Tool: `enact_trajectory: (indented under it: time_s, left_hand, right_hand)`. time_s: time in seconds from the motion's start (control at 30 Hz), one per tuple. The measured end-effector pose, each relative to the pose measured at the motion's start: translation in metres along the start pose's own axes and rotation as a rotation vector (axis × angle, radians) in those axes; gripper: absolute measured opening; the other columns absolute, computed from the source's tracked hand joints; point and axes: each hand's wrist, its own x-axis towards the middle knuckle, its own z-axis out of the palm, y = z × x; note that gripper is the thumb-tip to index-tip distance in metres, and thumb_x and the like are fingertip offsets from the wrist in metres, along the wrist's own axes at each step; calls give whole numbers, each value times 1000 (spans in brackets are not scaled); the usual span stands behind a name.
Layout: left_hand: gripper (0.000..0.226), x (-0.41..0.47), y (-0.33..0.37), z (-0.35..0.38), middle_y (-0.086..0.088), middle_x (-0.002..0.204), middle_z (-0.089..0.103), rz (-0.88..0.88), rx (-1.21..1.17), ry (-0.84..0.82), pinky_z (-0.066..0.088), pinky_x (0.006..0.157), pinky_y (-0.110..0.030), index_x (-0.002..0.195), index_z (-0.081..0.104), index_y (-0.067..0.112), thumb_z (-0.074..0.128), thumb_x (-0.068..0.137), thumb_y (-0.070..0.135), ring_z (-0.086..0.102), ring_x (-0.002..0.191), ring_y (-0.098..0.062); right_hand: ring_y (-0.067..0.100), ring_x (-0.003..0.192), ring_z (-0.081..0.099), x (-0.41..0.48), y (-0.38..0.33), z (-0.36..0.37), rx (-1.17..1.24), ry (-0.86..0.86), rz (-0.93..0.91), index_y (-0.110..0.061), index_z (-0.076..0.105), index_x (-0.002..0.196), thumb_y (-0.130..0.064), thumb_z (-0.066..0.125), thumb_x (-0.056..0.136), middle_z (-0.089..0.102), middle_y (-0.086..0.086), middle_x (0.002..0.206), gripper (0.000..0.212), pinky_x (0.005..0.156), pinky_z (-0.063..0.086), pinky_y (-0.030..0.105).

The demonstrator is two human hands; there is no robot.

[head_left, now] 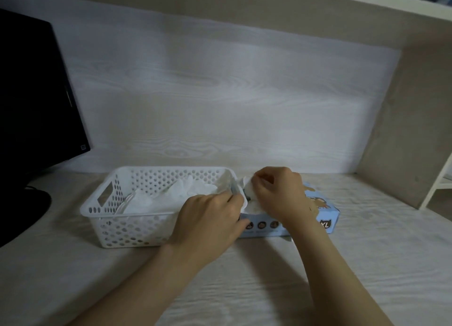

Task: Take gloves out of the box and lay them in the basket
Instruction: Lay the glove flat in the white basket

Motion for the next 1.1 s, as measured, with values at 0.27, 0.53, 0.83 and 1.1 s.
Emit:
enact_trajectory:
  time_s: [0.27,0.53,0.83,1.1]
  left_hand:
    - [26,5,7,-6,6,100,55,-7,-88,5,46,53,-28,109,62,25,74,88,33,57,73,-13]
    - [30,3,12,8,1,119,64,160,91,-106,46,90,-43,117,68,22,69,88,23,54,104,-26]
    - [22,8,13,-10,8,114,61,14,-201,-9,44,94,-37,107,67,23,46,100,28,52,106,-16]
    - [51,17,9,-29,-9,159,35,-314,-576,438,40,118,-36,153,40,3,54,104,5,39,148,-21]
  right_hand:
    - [22,101,59,4,-2,2,51,328,-56,-32,79,113,-44,47,102,72,-3,104,36,87,45,40]
    - [19,99,57,2,-11,-5,228,512,-65,-25,78,112,-30,57,108,65,-4,102,22,85,50,39]
    - [18,80,59,-6,-28,-13,292,717,-260,-14,72,104,-22,55,109,64,-16,91,18,69,50,41]
    - [17,41,40,-18,-50,-15,428,381,-433,-12,71,104,-19,62,106,46,-3,49,12,43,30,26]
